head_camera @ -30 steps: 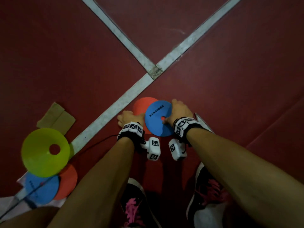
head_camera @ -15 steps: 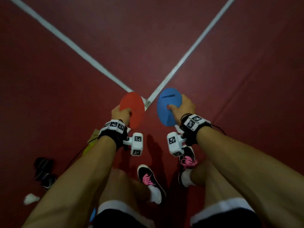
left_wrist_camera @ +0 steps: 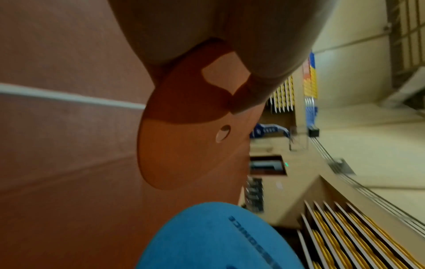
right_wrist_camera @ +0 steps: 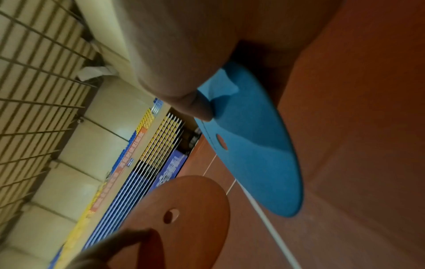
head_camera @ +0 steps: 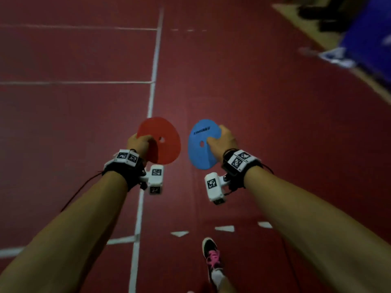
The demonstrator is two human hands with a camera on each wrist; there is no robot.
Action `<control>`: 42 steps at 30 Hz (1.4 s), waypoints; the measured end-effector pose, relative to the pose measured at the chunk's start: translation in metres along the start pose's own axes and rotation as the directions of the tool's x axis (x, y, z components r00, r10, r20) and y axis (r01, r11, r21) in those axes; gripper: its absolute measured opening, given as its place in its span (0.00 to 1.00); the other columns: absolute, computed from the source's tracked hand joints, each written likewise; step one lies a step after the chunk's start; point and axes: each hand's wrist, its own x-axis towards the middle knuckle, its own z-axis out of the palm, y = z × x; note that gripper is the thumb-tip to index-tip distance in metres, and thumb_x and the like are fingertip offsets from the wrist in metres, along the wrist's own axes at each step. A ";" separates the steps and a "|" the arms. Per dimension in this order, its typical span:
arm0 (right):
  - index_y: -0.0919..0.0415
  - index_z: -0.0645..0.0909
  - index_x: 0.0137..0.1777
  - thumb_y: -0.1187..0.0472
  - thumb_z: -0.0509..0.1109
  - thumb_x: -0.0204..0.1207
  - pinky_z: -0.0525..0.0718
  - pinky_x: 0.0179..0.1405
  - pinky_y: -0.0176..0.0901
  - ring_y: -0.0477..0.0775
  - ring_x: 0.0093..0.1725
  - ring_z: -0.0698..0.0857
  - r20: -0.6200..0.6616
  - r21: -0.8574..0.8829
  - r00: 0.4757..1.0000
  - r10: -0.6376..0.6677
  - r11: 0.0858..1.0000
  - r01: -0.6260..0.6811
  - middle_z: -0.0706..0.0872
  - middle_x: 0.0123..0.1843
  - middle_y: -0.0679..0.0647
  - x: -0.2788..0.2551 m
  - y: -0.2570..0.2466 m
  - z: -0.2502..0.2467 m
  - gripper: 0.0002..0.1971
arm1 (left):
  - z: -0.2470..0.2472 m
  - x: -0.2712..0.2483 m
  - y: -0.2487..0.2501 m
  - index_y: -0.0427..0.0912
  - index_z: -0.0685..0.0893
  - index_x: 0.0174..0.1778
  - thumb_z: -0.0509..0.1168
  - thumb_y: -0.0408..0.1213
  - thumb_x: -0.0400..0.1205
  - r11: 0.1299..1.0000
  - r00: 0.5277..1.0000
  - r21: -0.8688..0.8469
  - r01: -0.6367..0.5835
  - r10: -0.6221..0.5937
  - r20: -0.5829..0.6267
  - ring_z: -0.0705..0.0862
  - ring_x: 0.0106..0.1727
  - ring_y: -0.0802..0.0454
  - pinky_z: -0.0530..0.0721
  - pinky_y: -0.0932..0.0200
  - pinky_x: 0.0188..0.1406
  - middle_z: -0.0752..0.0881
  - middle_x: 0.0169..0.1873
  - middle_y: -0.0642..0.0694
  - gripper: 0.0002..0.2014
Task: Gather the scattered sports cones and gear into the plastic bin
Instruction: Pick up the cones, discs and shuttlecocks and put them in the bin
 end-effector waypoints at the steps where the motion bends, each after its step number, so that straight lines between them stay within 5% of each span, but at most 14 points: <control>1: 0.59 0.82 0.55 0.65 0.68 0.73 0.81 0.45 0.43 0.55 0.47 0.84 -0.037 -0.021 0.999 0.004 1.000 -0.005 0.84 0.46 0.52 -0.008 0.004 -0.029 0.11 | 0.024 -0.016 0.011 0.40 0.82 0.33 0.67 0.26 0.73 1.000 0.998 0.015 -0.021 0.020 0.063 0.81 0.25 0.44 0.82 0.57 0.24 0.82 0.16 0.48 0.06; 5: 0.58 0.81 0.50 0.67 0.67 0.73 0.80 0.40 0.43 0.56 0.45 0.84 -0.303 0.063 0.948 0.096 0.995 -0.080 0.84 0.45 0.52 -0.048 0.030 -0.154 0.08 | 0.133 -0.077 0.039 0.36 0.84 0.42 0.66 0.24 0.76 0.994 0.956 0.054 -0.092 0.073 0.285 0.79 0.34 0.46 0.79 0.55 0.32 0.83 0.32 0.41 0.04; 8: 0.58 0.81 0.50 0.69 0.67 0.72 0.77 0.37 0.39 0.56 0.43 0.84 -0.467 0.119 0.867 0.173 0.984 -0.132 0.85 0.44 0.53 -0.101 0.065 -0.246 0.09 | 0.214 -0.146 0.040 0.38 0.83 0.49 0.68 0.25 0.74 0.988 0.887 0.093 -0.121 0.066 0.458 0.79 0.38 0.45 0.77 0.55 0.38 0.81 0.30 0.45 0.10; 12: 0.61 0.83 0.52 0.69 0.70 0.73 0.76 0.27 0.33 0.54 0.41 0.84 -0.664 0.189 0.712 0.230 0.972 -0.138 0.86 0.44 0.54 -0.176 0.114 -0.361 0.09 | 0.314 -0.267 0.037 0.38 0.86 0.56 0.68 0.23 0.74 0.952 0.702 0.094 -0.291 0.146 0.697 0.80 0.40 0.46 0.77 0.57 0.39 0.84 0.39 0.43 0.15; 15: 0.60 0.81 0.49 0.69 0.71 0.74 0.74 0.22 0.31 0.54 0.42 0.84 -0.755 0.237 0.600 0.264 0.963 -0.125 0.85 0.44 0.55 -0.223 0.147 -0.425 0.06 | 0.379 -0.346 0.028 0.33 0.88 0.54 0.69 0.24 0.72 0.935 0.596 0.097 -0.341 0.135 0.791 0.83 0.39 0.44 0.83 0.55 0.40 0.86 0.30 0.43 0.15; 20: 0.64 0.81 0.51 0.68 0.71 0.77 0.80 0.35 0.42 0.56 0.45 0.85 -0.845 0.266 0.449 0.291 0.957 -0.118 0.86 0.47 0.57 -0.306 0.210 -0.535 0.05 | 0.467 -0.507 0.006 0.43 0.84 0.48 0.72 0.24 0.71 0.907 0.364 0.058 -0.417 0.109 0.925 0.82 0.39 0.44 0.79 0.56 0.39 0.83 0.31 0.46 0.13; 22: 0.69 0.82 0.55 0.69 0.71 0.77 0.79 0.37 0.44 0.56 0.44 0.84 -0.877 0.260 0.392 0.277 0.961 -0.096 0.85 0.47 0.57 -0.337 0.234 -0.589 0.08 | 0.501 -0.571 -0.009 0.41 0.87 0.41 0.72 0.24 0.70 0.895 0.300 0.034 -0.445 0.114 0.947 0.82 0.35 0.45 0.80 0.62 0.29 0.84 0.27 0.47 0.08; 25: 0.70 0.82 0.58 0.70 0.71 0.78 0.81 0.41 0.45 0.57 0.45 0.84 -0.901 0.279 0.332 0.278 0.959 -0.046 0.84 0.48 0.59 -0.368 0.263 -0.661 0.10 | 0.549 -0.645 -0.019 0.45 0.83 0.32 0.73 0.25 0.70 0.887 0.264 0.008 -0.461 0.128 0.956 0.80 0.29 0.51 0.75 0.66 0.19 0.83 0.22 0.51 0.10; 29: 0.67 0.83 0.58 0.69 0.71 0.77 0.83 0.42 0.47 0.58 0.46 0.85 -0.902 0.309 0.306 0.304 0.950 -0.032 0.86 0.50 0.59 -0.399 0.314 -0.742 0.10 | 0.624 -0.728 -0.040 0.39 0.87 0.48 0.71 0.26 0.72 0.894 0.236 -0.032 -0.447 0.152 0.960 0.80 0.35 0.45 0.77 0.61 0.29 0.82 0.29 0.47 0.10; 32: 0.65 0.83 0.54 0.67 0.72 0.77 0.84 0.43 0.48 0.58 0.45 0.86 -0.896 0.346 0.279 0.345 0.937 -0.050 0.87 0.49 0.59 -0.408 0.352 -0.788 0.07 | 0.682 -0.766 -0.063 0.36 0.88 0.51 0.69 0.27 0.73 0.893 0.252 -0.017 -0.450 0.145 0.957 0.82 0.35 0.45 0.80 0.58 0.37 0.83 0.29 0.48 0.11; 35: 0.63 0.82 0.51 0.67 0.72 0.78 0.84 0.44 0.48 0.59 0.45 0.86 -0.885 0.415 0.231 0.404 0.910 -0.001 0.86 0.49 0.61 -0.405 0.386 -0.835 0.04 | 0.739 -0.798 -0.085 0.37 0.89 0.49 0.69 0.28 0.73 0.880 0.240 -0.016 -0.474 0.147 0.959 0.81 0.31 0.50 0.77 0.61 0.30 0.84 0.31 0.47 0.10; 39: 0.64 0.83 0.55 0.68 0.71 0.78 0.84 0.44 0.47 0.60 0.45 0.86 -0.871 0.482 0.173 0.460 0.868 0.118 0.86 0.49 0.60 -0.382 0.426 -0.908 0.07 | 0.834 -0.833 -0.102 0.39 0.86 0.46 0.67 0.28 0.76 0.889 0.237 -0.008 -0.458 0.131 0.963 0.79 0.30 0.47 0.76 0.60 0.33 0.82 0.29 0.45 0.06; 42: 0.63 0.84 0.51 0.69 0.71 0.77 0.83 0.39 0.44 0.58 0.43 0.86 -0.885 0.461 0.135 0.445 0.879 0.120 0.88 0.48 0.61 -0.359 0.460 -0.975 0.05 | 0.927 -0.857 -0.112 0.33 0.88 0.49 0.68 0.30 0.75 0.896 0.187 -0.011 -0.444 0.105 0.977 0.78 0.28 0.47 0.76 0.59 0.34 0.82 0.27 0.44 0.09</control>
